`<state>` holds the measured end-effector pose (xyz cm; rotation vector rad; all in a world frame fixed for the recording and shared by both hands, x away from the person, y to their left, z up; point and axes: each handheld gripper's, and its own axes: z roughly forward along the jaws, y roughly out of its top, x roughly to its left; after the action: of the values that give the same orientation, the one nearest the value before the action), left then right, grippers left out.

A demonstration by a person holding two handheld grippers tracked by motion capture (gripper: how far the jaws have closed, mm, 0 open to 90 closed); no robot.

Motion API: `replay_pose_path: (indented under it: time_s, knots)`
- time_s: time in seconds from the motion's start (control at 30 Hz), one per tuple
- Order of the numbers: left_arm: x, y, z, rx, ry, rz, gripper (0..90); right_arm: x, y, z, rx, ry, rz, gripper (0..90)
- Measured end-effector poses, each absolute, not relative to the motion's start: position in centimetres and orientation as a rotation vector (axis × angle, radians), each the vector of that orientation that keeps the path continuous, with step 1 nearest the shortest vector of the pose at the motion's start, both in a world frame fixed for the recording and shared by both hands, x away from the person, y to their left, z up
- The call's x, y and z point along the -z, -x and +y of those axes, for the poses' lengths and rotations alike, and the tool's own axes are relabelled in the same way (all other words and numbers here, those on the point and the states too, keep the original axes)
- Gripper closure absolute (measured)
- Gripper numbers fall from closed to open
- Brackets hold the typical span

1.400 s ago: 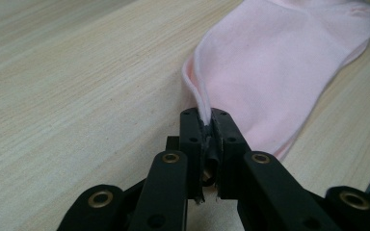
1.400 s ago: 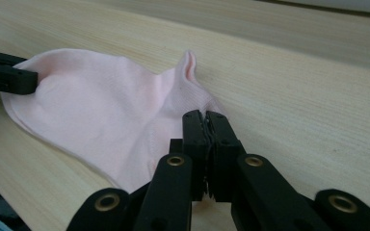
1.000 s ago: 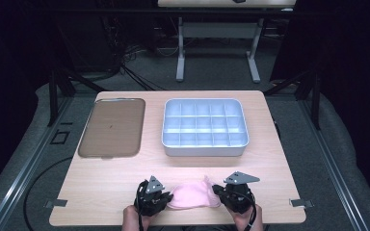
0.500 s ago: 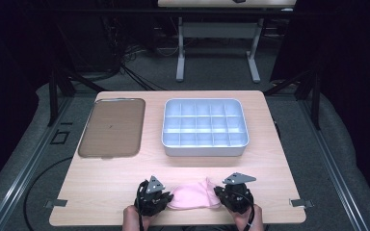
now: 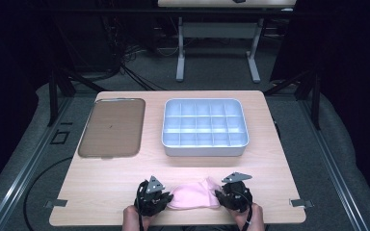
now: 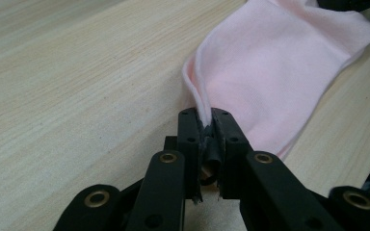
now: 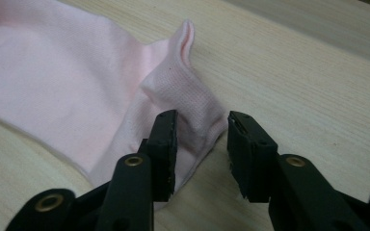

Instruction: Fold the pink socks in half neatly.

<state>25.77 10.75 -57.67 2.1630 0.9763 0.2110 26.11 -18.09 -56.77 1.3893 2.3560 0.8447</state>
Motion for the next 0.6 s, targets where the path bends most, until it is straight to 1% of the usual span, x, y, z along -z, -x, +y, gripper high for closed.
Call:
replay_pose_path:
  time_s: [0.03, 0.13, 0.37, 0.47, 0.6]
  knots:
    - [57.7, -25.8, 10.7, -0.21, -2.163, 0.977, 83.0, 56.7, -26.2, -18.2, -0.844, -1.397, 2.362, 61.6]
    - [57.7, -25.8, 10.8, -0.21, -2.163, 0.977, 83.0, 56.6, -26.6, -18.3, -0.831, -1.411, 2.389, 62.3]
    - [57.7, -25.8, 10.7, -0.214, -2.17, 0.972, 82.9, 56.6, -27.0, -18.5, -0.877, -1.457, 2.427, 82.1]
    - [57.7, -25.8, 10.7, -0.213, -2.169, 0.972, 83.0, 56.8, -27.0, -19.0, -0.941, -1.49, 2.427, 85.9]
    - [57.7, -25.8, 10.7, -0.207, -2.158, 0.971, 83.6, 57.1, -27.2, -19.7, -1.02, -1.534, 2.412, 87.1]
